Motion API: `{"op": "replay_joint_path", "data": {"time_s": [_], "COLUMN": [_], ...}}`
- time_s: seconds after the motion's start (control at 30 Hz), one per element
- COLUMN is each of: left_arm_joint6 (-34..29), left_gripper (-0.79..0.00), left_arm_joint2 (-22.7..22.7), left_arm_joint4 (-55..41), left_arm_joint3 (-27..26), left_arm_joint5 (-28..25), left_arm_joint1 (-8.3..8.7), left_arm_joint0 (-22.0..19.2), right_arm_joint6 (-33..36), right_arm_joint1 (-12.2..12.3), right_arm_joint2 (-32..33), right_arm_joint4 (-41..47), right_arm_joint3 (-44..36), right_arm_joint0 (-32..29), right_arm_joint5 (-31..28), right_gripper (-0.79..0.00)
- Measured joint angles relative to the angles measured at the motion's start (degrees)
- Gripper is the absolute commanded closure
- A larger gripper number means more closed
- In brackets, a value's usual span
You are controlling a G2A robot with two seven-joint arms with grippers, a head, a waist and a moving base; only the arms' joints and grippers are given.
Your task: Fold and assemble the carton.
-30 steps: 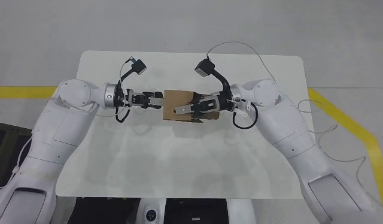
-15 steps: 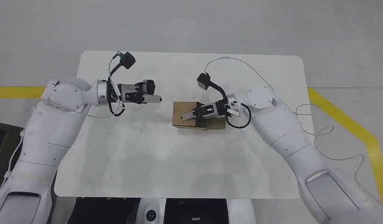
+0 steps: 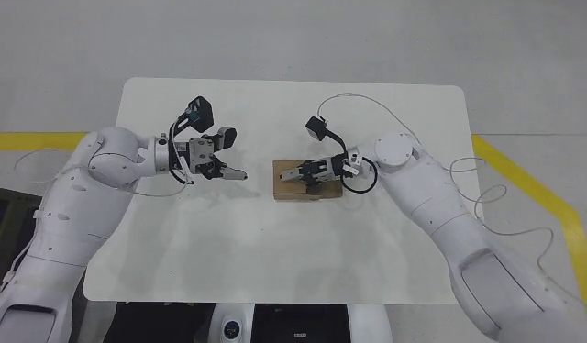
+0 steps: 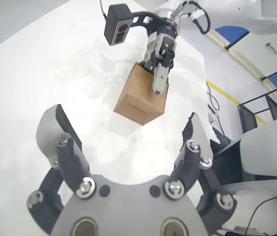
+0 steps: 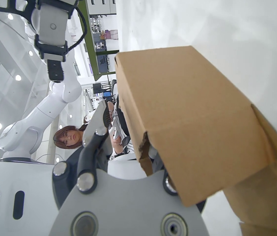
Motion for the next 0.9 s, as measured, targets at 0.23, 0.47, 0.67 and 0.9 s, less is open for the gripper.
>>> {"op": "replay_joint_path", "data": {"time_s": [0.23, 0.47, 0.67, 0.9], "left_arm_joint6": [8.51, 21.37, 31.28, 37.49], "left_gripper": [-0.785, -0.785, -0.785, -0.785], "left_arm_joint2": [2.73, 6.11, 8.12, 9.47], "left_arm_joint4": [10.58, 25.56, 38.20, 43.95], "left_arm_joint3": [-5.81, -7.56, -7.92, -6.40], "left_arm_joint5": [0.10, 0.10, 0.10, 1.46], "left_arm_joint1": [0.54, 1.01, 0.95, 0.09], "left_arm_joint0": [0.77, 1.75, 2.44, 2.16], "right_arm_joint6": [2.36, 3.54, 4.55, 5.22], "right_arm_joint1": [0.15, 1.72, 4.33, 8.29], "right_arm_joint2": [1.34, 4.07, 8.46, 15.91], "right_arm_joint4": [0.82, 0.44, -1.86, -6.47], "right_arm_joint3": [1.22, -2.01, -8.08, -20.44], "right_arm_joint0": [0.79, -1.43, -4.14, -10.33], "right_arm_joint5": [-2.40, -2.44, -0.78, 4.28], "right_gripper": [-0.637, -0.671, -0.659, -0.259]}}
